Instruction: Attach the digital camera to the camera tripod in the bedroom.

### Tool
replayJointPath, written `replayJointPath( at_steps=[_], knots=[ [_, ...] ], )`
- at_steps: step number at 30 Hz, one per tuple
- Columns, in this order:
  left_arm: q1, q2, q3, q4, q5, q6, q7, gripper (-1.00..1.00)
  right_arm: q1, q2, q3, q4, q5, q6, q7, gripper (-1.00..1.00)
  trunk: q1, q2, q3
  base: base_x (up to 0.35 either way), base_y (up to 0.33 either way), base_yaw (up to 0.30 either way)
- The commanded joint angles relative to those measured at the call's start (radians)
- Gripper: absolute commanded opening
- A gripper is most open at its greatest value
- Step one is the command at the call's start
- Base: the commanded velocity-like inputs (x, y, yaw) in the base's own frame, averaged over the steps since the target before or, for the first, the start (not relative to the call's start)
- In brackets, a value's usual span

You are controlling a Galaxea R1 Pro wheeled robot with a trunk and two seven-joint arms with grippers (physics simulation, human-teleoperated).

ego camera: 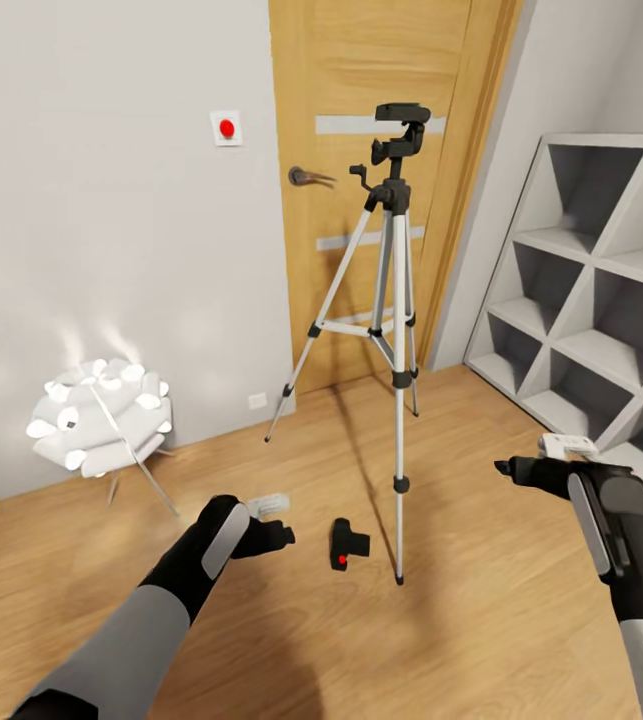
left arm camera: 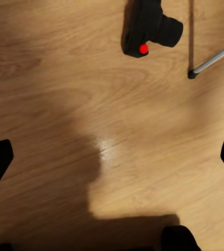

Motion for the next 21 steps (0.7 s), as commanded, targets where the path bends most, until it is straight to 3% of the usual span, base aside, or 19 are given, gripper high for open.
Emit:
replayJointPath(
  at_steps=[1,4,9,18,21],
  knots=[
    [0.001,0.0,-0.002,0.001,0.011,0.001,0.01,1.0,0.0,0.012,-0.001,-0.023,-0.002,0.009,-0.001,1.0,0.004,-0.008,-0.004,0.0,0.0,0.0],
    [0.003,-0.001,-0.002,0.004,0.012,0.0,0.009,1.0,0.002,0.046,-0.002,-0.074,0.001,0.037,-0.003,1.0,0.015,-0.029,-0.013,0.0,0.0,0.0],
    [0.006,-0.001,0.0,0.006,0.015,-0.001,0.009,1.0,0.006,0.067,-0.003,-0.143,0.002,0.093,-0.002,1.0,0.034,-0.064,-0.029,0.0,0.0,0.0],
    [0.02,-0.002,0.005,-0.042,0.017,0.0,0.005,1.0,0.101,0.07,-0.014,-0.266,0.0,0.113,0.002,1.0,0.069,-0.127,-0.057,0.0,0.0,0.0],
    [0.03,-0.003,0.005,-0.061,0.017,0.0,0.006,1.0,0.102,0.069,-0.016,-0.273,0.0,0.113,0.004,1.0,0.08,-0.148,-0.067,0.0,0.0,0.0]
  ],
)
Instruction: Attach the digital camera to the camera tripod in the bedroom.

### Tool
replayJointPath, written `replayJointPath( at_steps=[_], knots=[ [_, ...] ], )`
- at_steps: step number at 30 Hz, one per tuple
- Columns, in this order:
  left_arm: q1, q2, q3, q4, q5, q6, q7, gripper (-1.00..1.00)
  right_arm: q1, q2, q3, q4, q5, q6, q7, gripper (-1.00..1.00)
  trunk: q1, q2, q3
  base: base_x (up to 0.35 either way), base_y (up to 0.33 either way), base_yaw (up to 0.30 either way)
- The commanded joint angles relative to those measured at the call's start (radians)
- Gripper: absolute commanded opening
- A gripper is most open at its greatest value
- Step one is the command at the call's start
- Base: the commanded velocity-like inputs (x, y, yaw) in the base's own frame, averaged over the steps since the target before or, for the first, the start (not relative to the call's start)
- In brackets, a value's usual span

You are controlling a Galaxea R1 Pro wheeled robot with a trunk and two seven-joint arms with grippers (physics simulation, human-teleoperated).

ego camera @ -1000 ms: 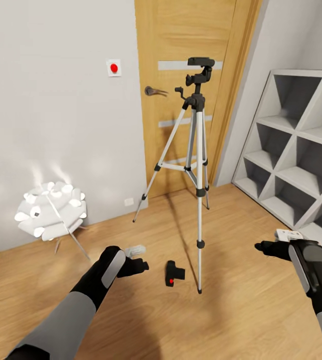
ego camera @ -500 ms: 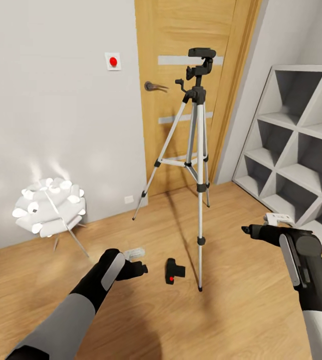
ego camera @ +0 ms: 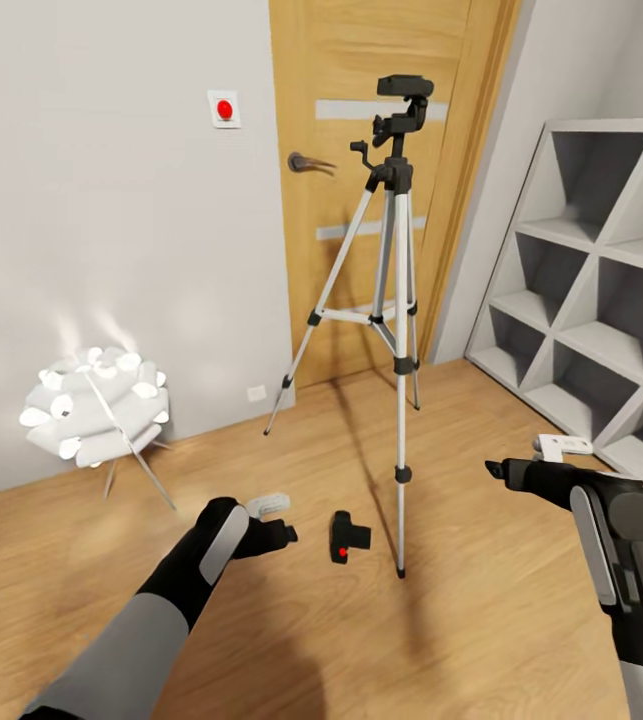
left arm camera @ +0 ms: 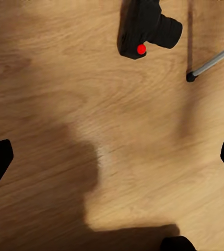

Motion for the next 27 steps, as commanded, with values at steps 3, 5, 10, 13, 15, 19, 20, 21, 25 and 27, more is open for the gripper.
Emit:
replayJointPath(
  at_steps=[3,5,10,13,15,19,20,21,25,27],
  knots=[
    [0.007,0.001,-0.001,-0.014,0.01,0.002,0.01,1.0,-0.017,-0.001,-0.005,-0.005,-0.005,0.004,0.002,1.0,0.011,-0.022,-0.01,0.0,0.0,0.0],
    [0.012,0.002,0.0,-0.023,0.01,0.002,0.011,1.0,-0.052,0.0,-0.007,-0.007,-0.005,0.004,0.002,1.0,0.019,-0.036,-0.017,0.0,0.0,0.0],
    [0.016,0.002,0.0,-0.03,0.01,0.001,0.01,1.0,-0.13,0.001,-0.01,-0.01,-0.004,0.004,0.002,1.0,0.038,-0.071,-0.032,0.0,0.0,0.0],
    [0.02,0.0,0.0,-0.034,0.011,0.001,0.011,1.0,-0.213,0.0,-0.012,-0.011,-0.003,0.004,0.001,1.0,0.05,-0.092,-0.042,0.0,0.0,0.0],
    [0.021,-0.001,-0.001,-0.035,0.011,0.001,0.011,1.0,-0.238,0.0,-0.012,-0.011,-0.003,0.004,0.0,1.0,0.057,-0.106,-0.048,0.0,0.0,0.0],
    [0.024,-0.002,-0.002,-0.036,0.011,0.001,0.011,1.0,-0.297,0.0,-0.013,-0.012,-0.002,0.004,0.0,1.0,0.073,-0.134,-0.06,0.0,0.0,0.0],
    [0.024,-0.002,-0.002,-0.037,0.011,0.001,0.011,1.0,-0.313,0.0,-0.013,-0.012,-0.002,0.004,-0.001,1.0,0.077,-0.141,-0.064,0.0,0.0,0.0],
    [0.025,-0.002,-0.002,-0.037,0.012,0.001,0.011,1.0,-0.327,0.0,-0.013,-0.012,-0.001,0.004,-0.001,1.0,0.08,-0.148,-0.067,0.0,0.0,0.0],
    [0.026,-0.003,-0.002,-0.038,0.012,0.001,0.011,1.0,-0.362,0.0,-0.013,-0.012,0.001,0.004,-0.002,1.0,0.096,-0.176,-0.079,0.0,0.0,0.0],
    [0.026,-0.003,-0.002,-0.038,0.012,0.001,0.011,1.0,-0.373,0.0,-0.013,-0.012,0.002,0.004,-0.002,1.0,0.103,-0.19,-0.086,0.0,0.0,0.0]
  ],
)
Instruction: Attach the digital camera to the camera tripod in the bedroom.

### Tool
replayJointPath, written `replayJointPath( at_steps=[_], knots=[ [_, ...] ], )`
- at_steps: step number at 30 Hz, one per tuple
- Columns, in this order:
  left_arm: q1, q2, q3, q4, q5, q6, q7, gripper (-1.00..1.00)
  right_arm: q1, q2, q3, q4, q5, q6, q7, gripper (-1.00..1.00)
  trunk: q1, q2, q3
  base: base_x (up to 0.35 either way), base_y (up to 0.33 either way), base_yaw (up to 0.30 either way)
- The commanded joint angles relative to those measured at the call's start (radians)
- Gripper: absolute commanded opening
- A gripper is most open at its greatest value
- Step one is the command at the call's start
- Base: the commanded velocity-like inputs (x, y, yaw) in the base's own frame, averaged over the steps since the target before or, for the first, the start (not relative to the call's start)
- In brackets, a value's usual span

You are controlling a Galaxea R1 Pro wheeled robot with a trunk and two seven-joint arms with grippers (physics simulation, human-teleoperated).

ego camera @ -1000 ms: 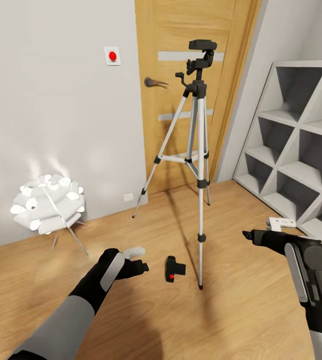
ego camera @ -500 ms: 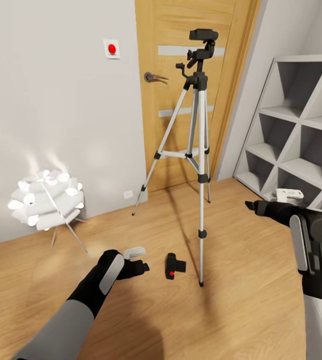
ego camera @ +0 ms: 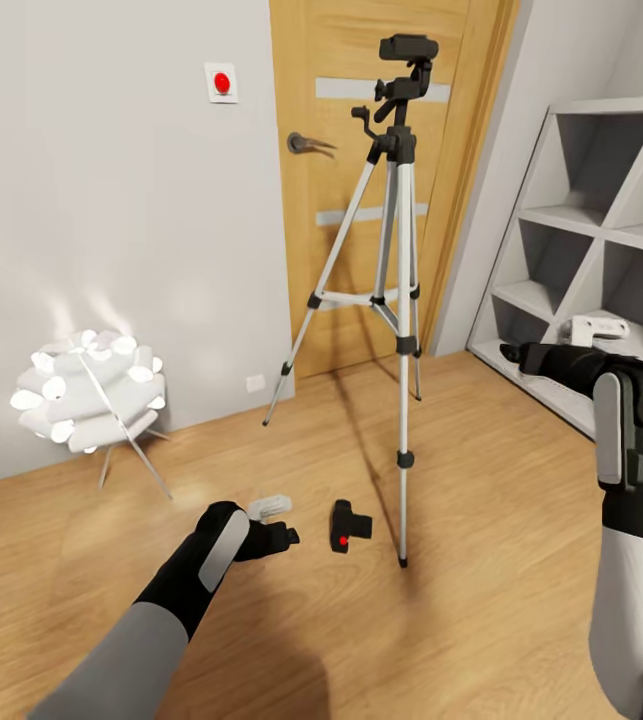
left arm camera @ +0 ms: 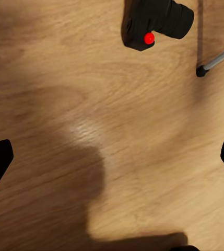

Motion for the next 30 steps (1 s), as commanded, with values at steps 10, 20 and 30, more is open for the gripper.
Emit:
replayJointPath(
  at_steps=[10,20,30],
  knots=[
    [0.0,0.0,-0.003,-0.001,0.011,0.002,0.01,1.0,-0.038,-0.001,-0.001,-0.001,-0.002,0.005,0.0,1.0,0.038,-0.071,-0.032,0.0,0.0,0.0],
    [0.0,0.0,-0.003,-0.001,0.011,0.002,0.01,1.0,-0.042,-0.002,-0.001,-0.001,-0.002,0.005,0.0,1.0,0.077,-0.141,-0.064,0.0,0.0,0.0],
    [0.0,0.0,-0.004,-0.001,0.011,0.002,0.01,1.0,-0.018,0.007,-0.002,0.011,0.002,0.005,-0.002,1.0,0.115,-0.211,-0.095,0.0,0.0,0.0]
  ],
)
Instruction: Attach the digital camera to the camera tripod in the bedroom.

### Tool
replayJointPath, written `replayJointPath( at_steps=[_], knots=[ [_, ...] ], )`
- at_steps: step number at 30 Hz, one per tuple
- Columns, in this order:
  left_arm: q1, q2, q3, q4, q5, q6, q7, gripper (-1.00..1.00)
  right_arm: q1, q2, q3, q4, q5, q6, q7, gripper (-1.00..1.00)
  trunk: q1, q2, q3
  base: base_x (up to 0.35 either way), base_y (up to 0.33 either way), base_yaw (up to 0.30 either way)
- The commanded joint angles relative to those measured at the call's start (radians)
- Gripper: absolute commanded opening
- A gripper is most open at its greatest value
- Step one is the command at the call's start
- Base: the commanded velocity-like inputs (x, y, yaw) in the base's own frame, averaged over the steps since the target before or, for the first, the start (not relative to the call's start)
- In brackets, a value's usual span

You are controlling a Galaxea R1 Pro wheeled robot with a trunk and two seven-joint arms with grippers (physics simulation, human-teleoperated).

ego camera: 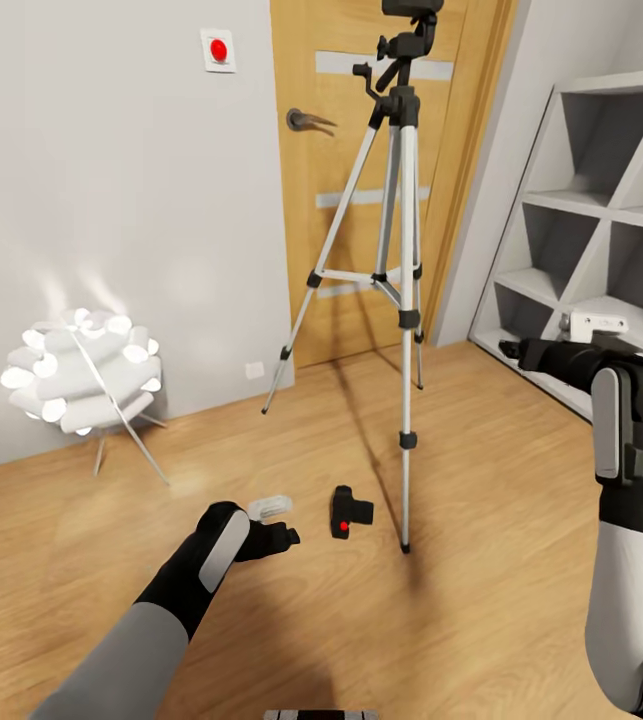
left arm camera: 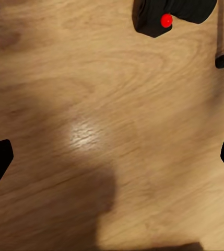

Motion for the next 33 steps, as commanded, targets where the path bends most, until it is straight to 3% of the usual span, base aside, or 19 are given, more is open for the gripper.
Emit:
replayJointPath(
  at_steps=[1,10,33],
  knots=[
    [0.0,0.0,-0.002,-0.001,0.011,0.002,0.01,1.0,0.002,0.0,-0.001,0.002,-0.003,0.005,0.001,1.0,0.004,-0.008,-0.004,0.0,0.0,0.0],
    [0.0,0.0,-0.004,-0.001,0.011,0.002,0.009,1.0,0.01,0.004,-0.001,0.028,-0.002,0.005,0.0,1.0,0.038,-0.071,-0.032,0.0,0.0,0.0],
    [0.001,0.0,-0.005,0.0,0.009,0.002,-0.008,1.0,0.052,0.009,-0.002,0.105,-0.001,0.005,0.002,1.0,0.049,-0.076,-0.121,0.0,0.0,0.0]
  ],
)
